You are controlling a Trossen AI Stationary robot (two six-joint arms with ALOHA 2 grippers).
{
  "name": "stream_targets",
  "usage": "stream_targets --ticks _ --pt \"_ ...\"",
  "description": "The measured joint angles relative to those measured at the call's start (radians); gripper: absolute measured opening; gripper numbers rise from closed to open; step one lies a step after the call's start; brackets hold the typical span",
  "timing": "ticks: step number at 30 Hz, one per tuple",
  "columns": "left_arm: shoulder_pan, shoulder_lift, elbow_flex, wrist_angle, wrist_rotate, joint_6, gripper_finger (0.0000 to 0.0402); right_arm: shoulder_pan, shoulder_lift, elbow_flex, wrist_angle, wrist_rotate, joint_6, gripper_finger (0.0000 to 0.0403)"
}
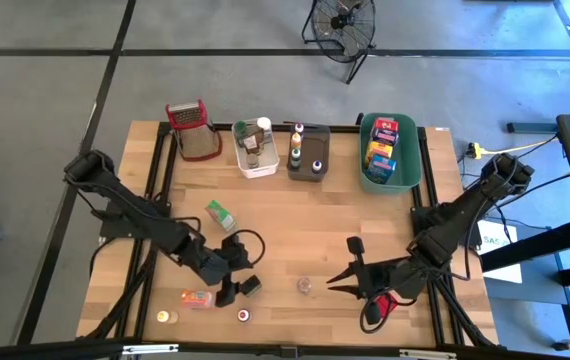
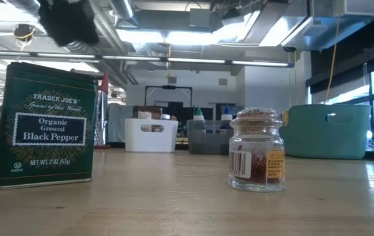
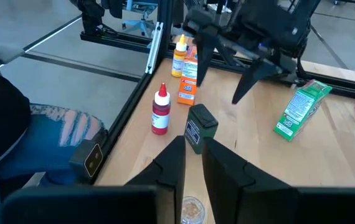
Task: Pick & Place Kitchen Items
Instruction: Put the green seasoning bottle into the white bin
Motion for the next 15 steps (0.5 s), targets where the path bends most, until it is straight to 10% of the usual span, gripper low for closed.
stream_targets --ticks 15 --pt "-0.006 0.021 0.009 -0.037 0.019 -0.087 0.0299 -0.001 0.0 0.0 0.001 0.0 0.0 0.0058"
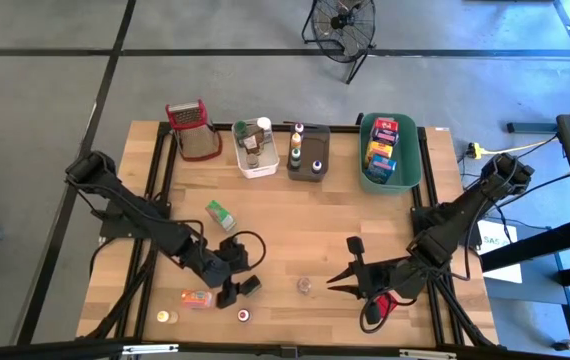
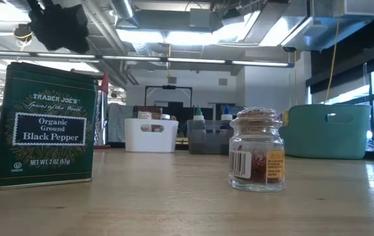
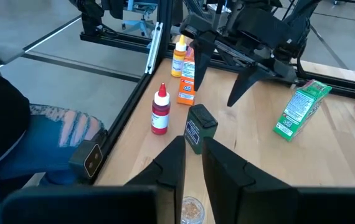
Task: Pick & Place Kitchen Items
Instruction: Put the green seasoning bottle into the white bin
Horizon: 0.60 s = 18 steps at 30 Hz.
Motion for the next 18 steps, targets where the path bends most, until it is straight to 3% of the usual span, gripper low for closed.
stream_targets --ticks 5,10,18 --pt "-0.01 0.012 0.13 -0.129 -0.001 0.039 0.0301 0.0 0.0 0.0 0.0 -0.002 0.0 0.0058" --pt "-0.033 0.111 0.369 -0.37 0.0 0.067 0.03 0.0 0.0 0.0 0.0 -0.002 0.0 0.0058" --pt "-0.005 0.321 0.64 -0.852 0.021 -0.207 0.0301 0.0 0.0 0.0 0.0 -0.002 0.031 0.0058"
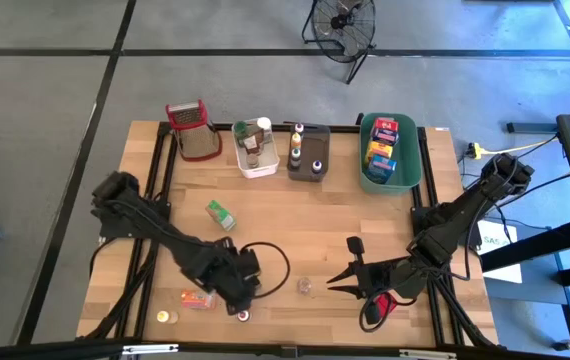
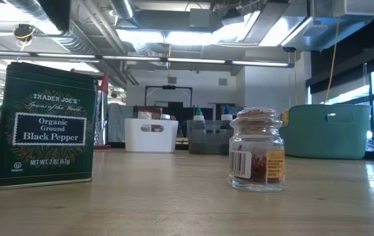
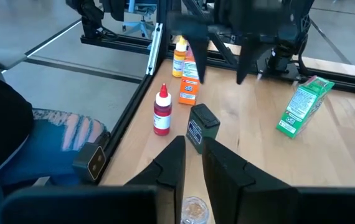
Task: Pick & Place Kitchen Items
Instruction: Put the green seasoning bottle into the white bin
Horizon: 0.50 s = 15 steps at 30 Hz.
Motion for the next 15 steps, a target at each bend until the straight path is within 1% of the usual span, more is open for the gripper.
stream_targets --ticks 2,4,9,15 --pt "0.015 0.033 0.023 -0.047 0.009 -0.018 0.0301 0.001 0.0 0.0 0.0 0.0 0.01 0.0058" --pt "0.03 0.051 0.026 -0.047 0.014 -0.01 0.0299 0.001 0.0 0.0 0.0 0.0 0.019 0.0058" --pt "0.052 0.081 0.027 -0.043 0.112 0.005 0.0301 0.001 0.0 0.0 -0.001 0.0 0.021 0.0058" --pt "0.053 0.084 0.027 -0.032 0.11 0.06 0.0299 0.0 0.0 0.0 -0.001 0.0 0.021 0.0058"
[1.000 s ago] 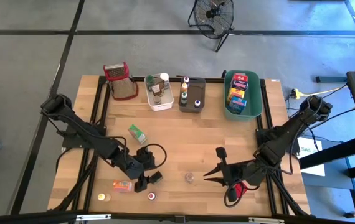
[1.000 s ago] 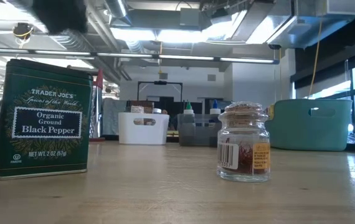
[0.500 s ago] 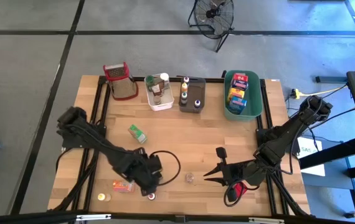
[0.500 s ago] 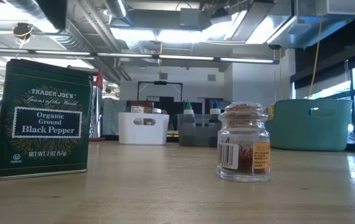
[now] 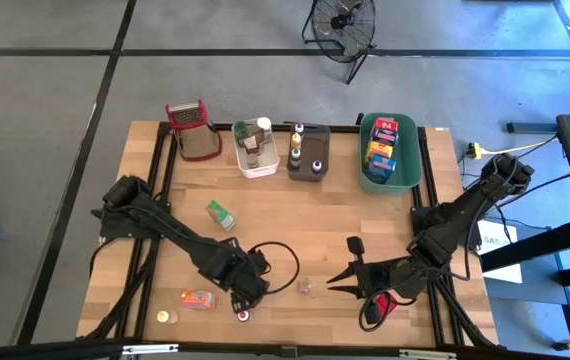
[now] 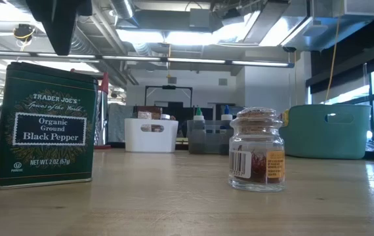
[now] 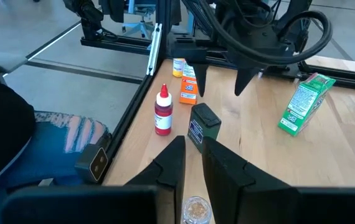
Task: Pick & Place Kitchen Items
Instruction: Put the green seasoning bottle into the white bin
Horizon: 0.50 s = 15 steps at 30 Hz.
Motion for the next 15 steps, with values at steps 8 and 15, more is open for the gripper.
stream_targets --ticks 8,15 --pt "-0.011 0.0 0.0 0.061 0.005 -0.094 0.0301 0.0 0.0 0.0 0.0 0.0 0.0 0.0058" --pt "-0.011 0.0 -0.003 0.119 0.007 -0.098 0.03 0.0 0.0 0.0 0.0 0.0 0.0 0.0058"
